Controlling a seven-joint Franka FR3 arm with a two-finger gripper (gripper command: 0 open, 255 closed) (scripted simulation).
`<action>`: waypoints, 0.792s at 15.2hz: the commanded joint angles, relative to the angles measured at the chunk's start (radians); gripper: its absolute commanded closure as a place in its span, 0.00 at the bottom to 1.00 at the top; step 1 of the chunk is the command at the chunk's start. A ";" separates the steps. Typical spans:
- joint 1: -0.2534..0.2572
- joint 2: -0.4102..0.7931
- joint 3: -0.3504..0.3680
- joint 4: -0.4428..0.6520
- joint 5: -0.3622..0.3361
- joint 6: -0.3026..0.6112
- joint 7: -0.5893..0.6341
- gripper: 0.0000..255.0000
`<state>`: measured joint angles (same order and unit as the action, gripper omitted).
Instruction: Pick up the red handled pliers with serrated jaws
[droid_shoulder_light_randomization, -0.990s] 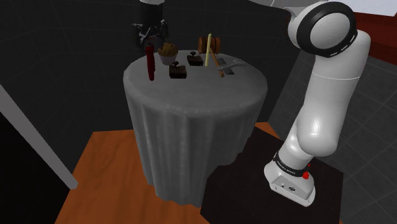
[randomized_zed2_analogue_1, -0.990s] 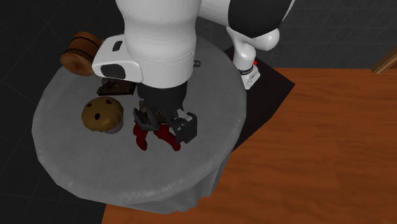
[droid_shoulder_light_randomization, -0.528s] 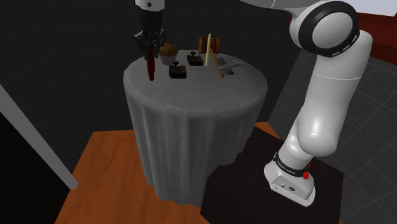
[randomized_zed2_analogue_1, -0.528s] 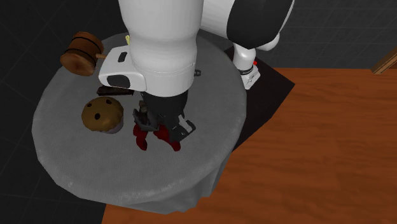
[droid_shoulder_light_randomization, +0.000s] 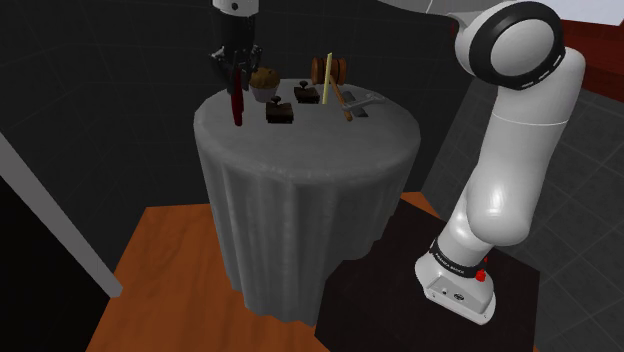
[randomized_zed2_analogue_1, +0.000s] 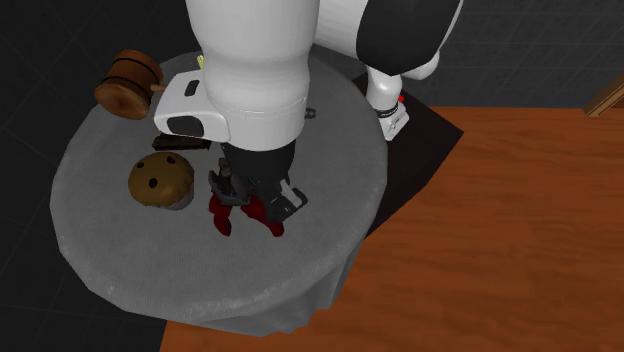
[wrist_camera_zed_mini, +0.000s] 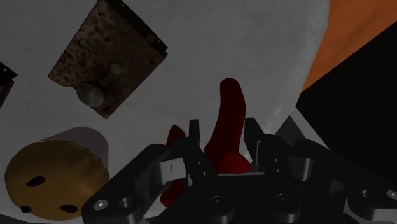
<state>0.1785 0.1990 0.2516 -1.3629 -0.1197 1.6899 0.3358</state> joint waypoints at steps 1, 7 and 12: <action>0.002 0.007 0.001 0.029 -0.002 -0.024 0.000 1.00; 0.014 0.047 0.003 0.169 -0.013 -0.124 -0.002 1.00; 0.030 0.099 0.005 0.317 -0.029 -0.221 -0.004 1.00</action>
<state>0.2045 0.2822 0.2562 -1.0867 -0.1438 1.4941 0.3327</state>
